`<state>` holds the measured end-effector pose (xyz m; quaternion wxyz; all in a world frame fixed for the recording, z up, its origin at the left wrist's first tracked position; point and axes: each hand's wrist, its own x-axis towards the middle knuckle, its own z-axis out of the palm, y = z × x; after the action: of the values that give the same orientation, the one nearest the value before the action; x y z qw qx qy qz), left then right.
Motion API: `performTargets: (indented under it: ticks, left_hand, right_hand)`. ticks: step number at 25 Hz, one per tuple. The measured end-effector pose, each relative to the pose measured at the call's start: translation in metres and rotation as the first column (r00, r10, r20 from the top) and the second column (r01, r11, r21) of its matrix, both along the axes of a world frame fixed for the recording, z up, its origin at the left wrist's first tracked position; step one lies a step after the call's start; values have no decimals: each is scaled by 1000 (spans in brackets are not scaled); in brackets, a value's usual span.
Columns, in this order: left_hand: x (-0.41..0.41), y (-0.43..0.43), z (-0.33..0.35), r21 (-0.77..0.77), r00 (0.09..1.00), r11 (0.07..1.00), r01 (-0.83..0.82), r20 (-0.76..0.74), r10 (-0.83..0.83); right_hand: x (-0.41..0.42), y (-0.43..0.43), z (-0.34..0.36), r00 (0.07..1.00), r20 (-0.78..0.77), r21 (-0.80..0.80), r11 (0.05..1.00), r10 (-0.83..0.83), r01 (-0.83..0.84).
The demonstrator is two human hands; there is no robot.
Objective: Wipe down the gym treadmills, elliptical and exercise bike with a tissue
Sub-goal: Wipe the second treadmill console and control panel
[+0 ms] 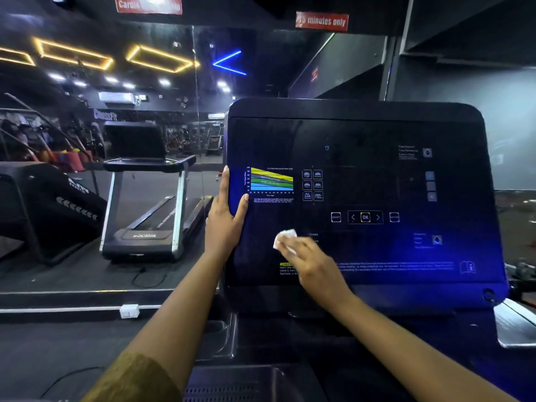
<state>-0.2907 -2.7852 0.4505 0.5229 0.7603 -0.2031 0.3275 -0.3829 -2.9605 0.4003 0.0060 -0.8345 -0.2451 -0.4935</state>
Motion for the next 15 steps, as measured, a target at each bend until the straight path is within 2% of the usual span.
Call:
performTargets:
  ticks: [5,11,13,15]
  left_hand:
    - [-3,1,1,28,1000,999,-25,-6,26]
    - [-3,0,2,31,999,999,-41,4,41]
    - [-3,0,1,35,998,998,-55,11,55]
    - [-2,0,0,36,999,998,-46,17,45]
  right_hand:
    - [-25,6,-38,995,-77,-139,988,59,-69]
    - [5,24,29,1000,-19,57,998,-1,2]
    - [4,30,11,999,-39,-18,1000,-9,8]
    - [-7,26,-23,995,-81,-101,993,50,-58]
